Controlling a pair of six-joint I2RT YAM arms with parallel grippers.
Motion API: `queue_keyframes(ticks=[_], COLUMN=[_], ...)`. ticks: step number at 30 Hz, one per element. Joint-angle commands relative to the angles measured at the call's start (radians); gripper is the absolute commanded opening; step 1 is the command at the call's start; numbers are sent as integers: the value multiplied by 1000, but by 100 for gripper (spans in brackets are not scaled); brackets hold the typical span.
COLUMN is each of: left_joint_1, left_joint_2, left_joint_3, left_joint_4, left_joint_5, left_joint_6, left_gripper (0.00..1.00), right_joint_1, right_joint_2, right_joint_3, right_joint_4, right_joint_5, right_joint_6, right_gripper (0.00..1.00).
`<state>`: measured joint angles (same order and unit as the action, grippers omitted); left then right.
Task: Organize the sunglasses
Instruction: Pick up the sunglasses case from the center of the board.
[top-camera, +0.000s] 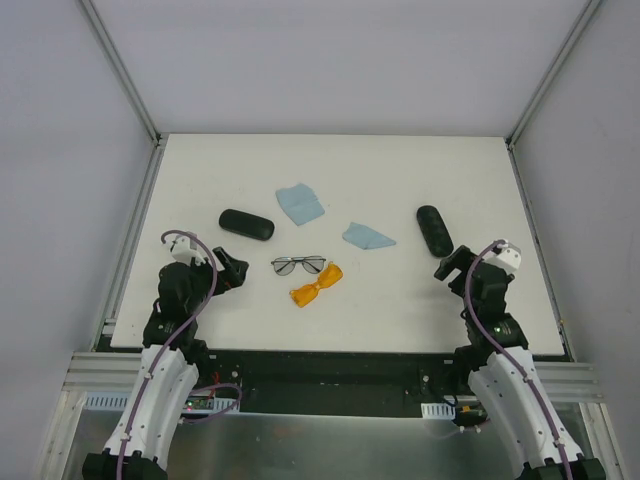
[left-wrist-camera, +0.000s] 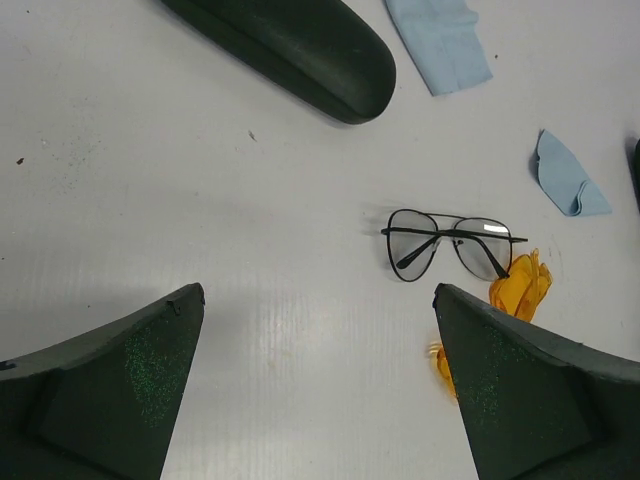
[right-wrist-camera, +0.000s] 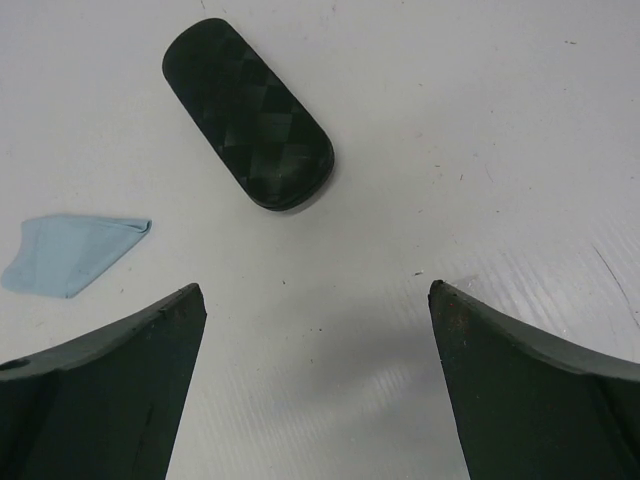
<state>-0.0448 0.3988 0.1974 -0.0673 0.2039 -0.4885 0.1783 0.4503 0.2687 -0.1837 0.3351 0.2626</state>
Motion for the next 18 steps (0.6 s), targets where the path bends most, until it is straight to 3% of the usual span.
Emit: queue_keyframes(ticks=[1,4,9,14,18], left_joint_1=[3,3,10,17,17], left_joint_2=[18,25,28,93,230], left_joint_3=[5,16,56,80,204], left_joint_4=[9,-6,-135,-144,-216], left_joint_5=[-31,-56,-265,-258,-271], left_joint_6=[-22,-31,-148,-228,-288], left_gripper=[99,99,99,99,99], right_joint_1=[-5,-3,-3,-3,-3], right_joint_2=[27,21,-30,-73,-50], right_joint_3=[24,36,46,27,40], right_joint_4=[10,-5,-60,-52,-83], right_joint_5=[53,53,68,39,76], right_joint_6=[16,39,131,70,78], right_gripper=[96,96,96,96,96])
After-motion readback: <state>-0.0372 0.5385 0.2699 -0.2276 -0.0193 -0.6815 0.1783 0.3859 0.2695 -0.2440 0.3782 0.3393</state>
